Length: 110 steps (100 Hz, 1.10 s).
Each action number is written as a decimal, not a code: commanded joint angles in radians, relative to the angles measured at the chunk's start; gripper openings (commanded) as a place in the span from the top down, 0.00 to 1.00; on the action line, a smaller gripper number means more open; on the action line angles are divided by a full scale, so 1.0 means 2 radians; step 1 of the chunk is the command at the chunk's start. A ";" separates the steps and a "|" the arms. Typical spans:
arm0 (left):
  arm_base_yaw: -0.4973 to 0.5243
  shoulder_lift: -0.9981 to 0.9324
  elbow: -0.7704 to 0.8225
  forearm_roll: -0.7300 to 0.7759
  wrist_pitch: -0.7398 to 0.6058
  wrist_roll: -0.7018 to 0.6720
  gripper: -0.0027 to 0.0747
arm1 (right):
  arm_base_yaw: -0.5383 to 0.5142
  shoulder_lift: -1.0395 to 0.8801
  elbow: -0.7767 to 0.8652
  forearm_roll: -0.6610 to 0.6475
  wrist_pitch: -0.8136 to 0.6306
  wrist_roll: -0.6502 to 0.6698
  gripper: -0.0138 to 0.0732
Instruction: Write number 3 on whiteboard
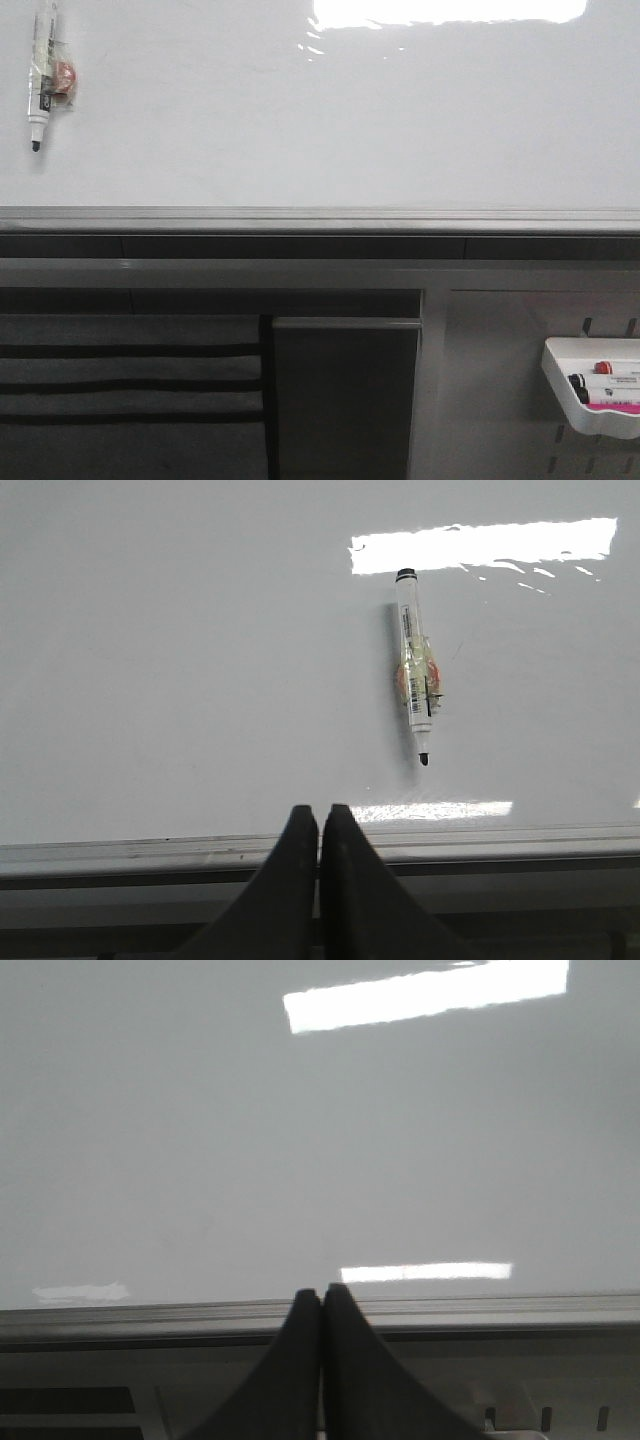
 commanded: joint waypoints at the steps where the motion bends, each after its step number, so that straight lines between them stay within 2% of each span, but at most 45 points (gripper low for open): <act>1: 0.001 -0.014 0.003 -0.003 -0.039 -0.004 0.99 | -0.004 -0.007 0.013 0.000 -0.040 -0.001 0.92; 40: 0.001 -0.014 0.003 -0.003 -0.039 -0.004 0.99 | -0.004 -0.007 0.013 0.000 -0.040 -0.001 0.92; 55: 0.001 -0.014 0.003 -0.004 -0.044 -0.004 0.99 | -0.004 -0.007 0.013 0.024 -0.034 0.001 0.92; 73: 0.001 -0.014 -0.014 -0.074 -0.062 -0.004 0.99 | -0.004 -0.007 -0.029 0.027 0.012 0.001 0.92; 85: 0.001 -0.012 -0.067 -0.076 -0.008 -0.004 0.99 | -0.004 -0.002 -0.087 0.027 0.077 0.001 0.92; 95: 0.001 0.005 -0.136 -0.075 0.067 -0.004 0.99 | -0.004 0.018 -0.140 0.026 0.130 -0.001 0.92; 110: 0.001 0.060 -0.235 -0.051 0.154 -0.002 0.99 | -0.004 0.082 -0.222 0.026 0.189 -0.041 0.92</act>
